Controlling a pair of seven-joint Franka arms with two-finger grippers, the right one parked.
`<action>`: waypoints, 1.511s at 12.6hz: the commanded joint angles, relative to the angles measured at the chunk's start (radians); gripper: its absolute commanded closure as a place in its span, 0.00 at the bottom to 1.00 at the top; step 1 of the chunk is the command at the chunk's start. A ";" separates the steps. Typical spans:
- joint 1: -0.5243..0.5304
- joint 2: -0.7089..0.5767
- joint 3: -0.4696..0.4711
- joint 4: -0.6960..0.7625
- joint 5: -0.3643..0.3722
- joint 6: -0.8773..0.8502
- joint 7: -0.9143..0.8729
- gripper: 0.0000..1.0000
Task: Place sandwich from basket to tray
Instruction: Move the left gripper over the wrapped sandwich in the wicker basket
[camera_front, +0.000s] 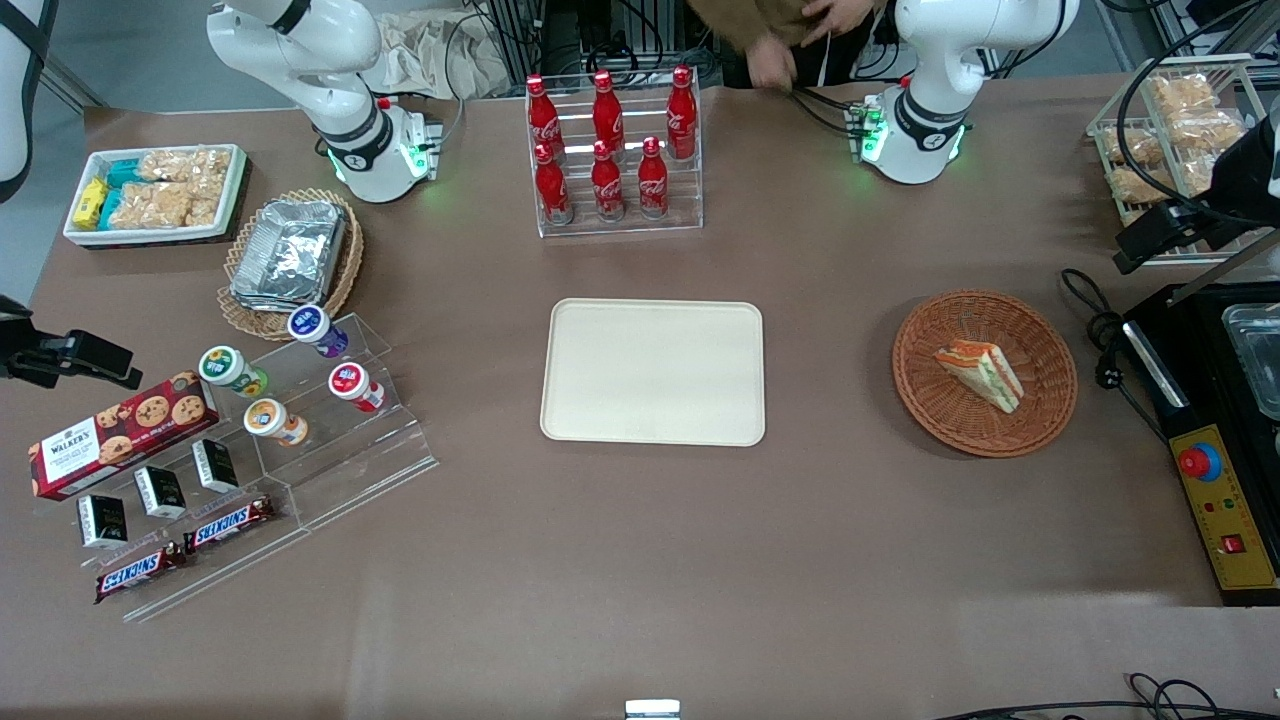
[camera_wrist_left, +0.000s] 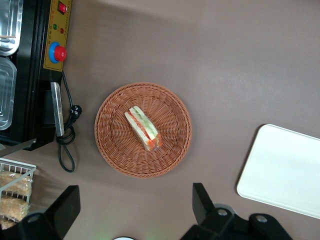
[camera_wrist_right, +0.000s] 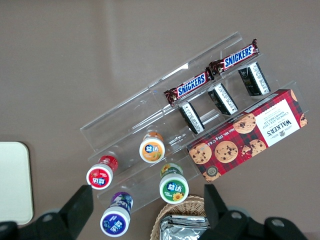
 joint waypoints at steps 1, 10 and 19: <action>0.007 0.015 -0.001 0.031 -0.010 -0.023 0.000 0.00; 0.023 -0.088 0.086 -0.345 -0.054 0.171 -0.295 0.00; 0.021 -0.036 0.057 -0.776 -0.036 0.752 -0.606 0.00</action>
